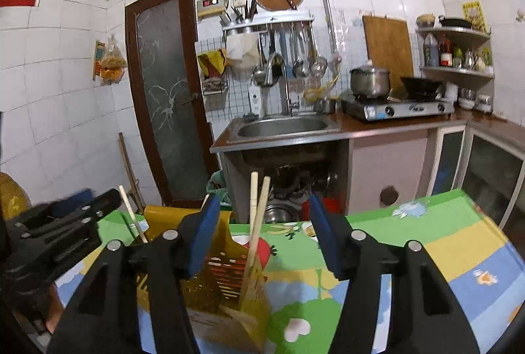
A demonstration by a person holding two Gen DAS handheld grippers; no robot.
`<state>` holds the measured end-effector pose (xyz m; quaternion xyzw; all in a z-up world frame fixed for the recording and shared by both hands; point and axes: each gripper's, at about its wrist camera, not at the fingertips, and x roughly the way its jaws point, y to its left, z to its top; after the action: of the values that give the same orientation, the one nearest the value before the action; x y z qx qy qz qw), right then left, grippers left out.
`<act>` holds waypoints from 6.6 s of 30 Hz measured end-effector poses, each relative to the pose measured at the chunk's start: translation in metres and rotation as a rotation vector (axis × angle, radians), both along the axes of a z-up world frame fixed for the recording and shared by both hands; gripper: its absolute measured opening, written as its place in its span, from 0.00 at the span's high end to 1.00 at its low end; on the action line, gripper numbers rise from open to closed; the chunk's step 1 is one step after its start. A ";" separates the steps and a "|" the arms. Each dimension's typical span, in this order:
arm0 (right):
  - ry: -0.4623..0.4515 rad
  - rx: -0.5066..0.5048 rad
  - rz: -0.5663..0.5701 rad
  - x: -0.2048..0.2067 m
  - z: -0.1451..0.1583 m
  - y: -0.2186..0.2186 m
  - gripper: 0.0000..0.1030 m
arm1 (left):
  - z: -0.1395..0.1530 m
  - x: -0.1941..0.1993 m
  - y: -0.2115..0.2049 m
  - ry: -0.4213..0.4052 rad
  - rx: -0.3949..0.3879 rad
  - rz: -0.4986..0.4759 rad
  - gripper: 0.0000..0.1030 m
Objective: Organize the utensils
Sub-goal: 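Open both grippers to release the spoon and chopstick into the caddy, then grasp the green frog-handled fork with the right gripper while the left gripper grasps a chopstick, then lift the fork and chopstick with both grippers and lower them into the caddy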
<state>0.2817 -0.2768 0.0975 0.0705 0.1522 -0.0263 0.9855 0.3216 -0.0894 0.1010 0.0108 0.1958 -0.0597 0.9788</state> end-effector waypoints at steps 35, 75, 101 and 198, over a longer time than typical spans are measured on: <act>0.378 -0.079 0.078 -0.146 -0.120 0.068 0.29 | -0.131 -0.165 0.080 0.345 0.158 0.098 0.05; 0.563 -0.041 0.137 -0.133 -0.150 0.056 0.82 | -0.159 -0.158 0.065 0.549 0.118 0.056 0.05; 0.567 -0.016 0.115 -0.132 -0.151 0.053 0.82 | -0.161 -0.147 0.037 0.579 0.126 0.008 0.71; -0.175 0.057 -0.021 -0.039 0.087 0.012 0.85 | 0.128 -0.044 -0.012 -0.280 -0.115 -0.126 0.96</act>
<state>0.2430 -0.2651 0.1847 0.1022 0.0654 -0.0261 0.9923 0.2774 -0.1016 0.2290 -0.0249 0.0528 -0.1301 0.9898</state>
